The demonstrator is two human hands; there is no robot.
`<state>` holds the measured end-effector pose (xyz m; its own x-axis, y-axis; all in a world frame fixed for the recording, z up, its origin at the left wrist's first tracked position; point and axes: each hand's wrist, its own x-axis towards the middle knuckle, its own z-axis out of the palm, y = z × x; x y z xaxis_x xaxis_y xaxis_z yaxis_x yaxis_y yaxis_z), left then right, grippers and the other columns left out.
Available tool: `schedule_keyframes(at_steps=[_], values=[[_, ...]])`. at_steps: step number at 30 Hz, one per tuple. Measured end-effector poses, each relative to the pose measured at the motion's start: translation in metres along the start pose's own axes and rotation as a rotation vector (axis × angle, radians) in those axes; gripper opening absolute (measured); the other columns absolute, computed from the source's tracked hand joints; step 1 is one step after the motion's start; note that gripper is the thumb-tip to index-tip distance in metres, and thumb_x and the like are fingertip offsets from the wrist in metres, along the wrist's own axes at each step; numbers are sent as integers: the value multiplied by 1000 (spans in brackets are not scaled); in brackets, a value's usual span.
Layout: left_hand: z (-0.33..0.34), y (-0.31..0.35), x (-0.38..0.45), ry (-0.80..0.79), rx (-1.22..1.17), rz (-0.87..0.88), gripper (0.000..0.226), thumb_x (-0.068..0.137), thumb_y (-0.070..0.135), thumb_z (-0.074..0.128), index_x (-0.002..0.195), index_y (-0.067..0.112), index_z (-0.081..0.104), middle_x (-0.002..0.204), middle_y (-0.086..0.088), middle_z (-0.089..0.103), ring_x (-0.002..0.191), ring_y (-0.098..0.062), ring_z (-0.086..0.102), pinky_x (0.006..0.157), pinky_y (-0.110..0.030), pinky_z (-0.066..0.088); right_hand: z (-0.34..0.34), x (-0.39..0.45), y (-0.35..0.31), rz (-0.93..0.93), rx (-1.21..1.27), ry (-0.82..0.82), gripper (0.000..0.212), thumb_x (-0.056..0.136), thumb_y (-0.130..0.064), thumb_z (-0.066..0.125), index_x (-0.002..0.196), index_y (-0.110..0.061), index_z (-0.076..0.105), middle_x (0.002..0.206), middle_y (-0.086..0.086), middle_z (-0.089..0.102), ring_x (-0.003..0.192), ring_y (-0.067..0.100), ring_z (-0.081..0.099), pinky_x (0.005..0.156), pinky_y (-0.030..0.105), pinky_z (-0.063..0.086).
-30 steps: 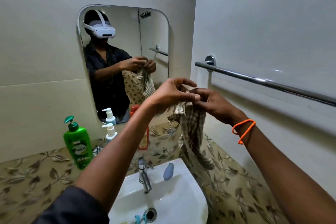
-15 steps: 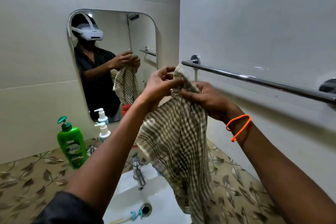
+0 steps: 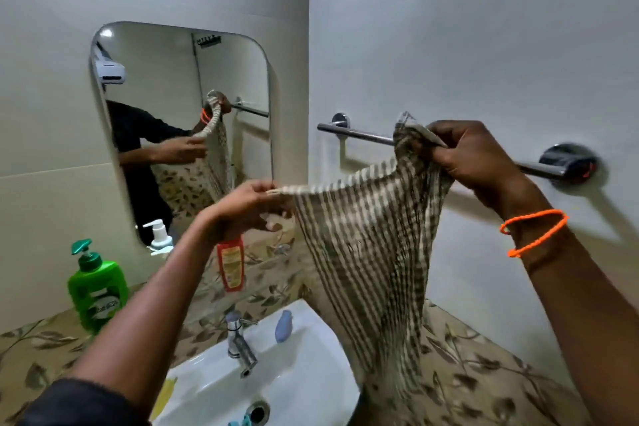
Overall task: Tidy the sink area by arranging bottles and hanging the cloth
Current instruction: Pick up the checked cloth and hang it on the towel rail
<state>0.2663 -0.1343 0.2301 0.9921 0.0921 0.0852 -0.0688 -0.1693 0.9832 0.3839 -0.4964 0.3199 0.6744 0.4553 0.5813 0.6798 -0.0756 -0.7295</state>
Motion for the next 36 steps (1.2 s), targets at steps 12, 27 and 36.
schedule_keyframes(at_steps=[12, 27, 36], values=[[74, 145, 105, 384, -491, 288, 9, 105, 13, 56, 113, 10, 58, 77, -3, 57, 58, -12, 53, 42, -21, 50, -68, 4, -74, 291, 98, 457, 16, 95, 6, 58, 98, -9, 63, 77, 9, 62, 39, 8, 57, 32, 17, 46], [136, 85, 165, 584, 353, 488, 56, 88, 53, 71, 130, 16, 63, 135, -7, 64, 128, -24, 57, 109, -40, 45, -79, 7, -41, 310, -1251, 215, 47, 66, -16, 86, 104, -21, 58, 106, 12, 70, 100, 39, 67, 78, 38, 51], [118, 8, 160, 294, -325, 327, 22, 94, 30, 74, 75, 20, 68, 70, 2, 66, 64, -13, 56, 67, -32, 50, -56, -7, -45, 69, -1060, -386, 49, 76, -7, 84, 118, -28, 73, 116, -1, 61, 106, 18, 61, 95, 37, 51]])
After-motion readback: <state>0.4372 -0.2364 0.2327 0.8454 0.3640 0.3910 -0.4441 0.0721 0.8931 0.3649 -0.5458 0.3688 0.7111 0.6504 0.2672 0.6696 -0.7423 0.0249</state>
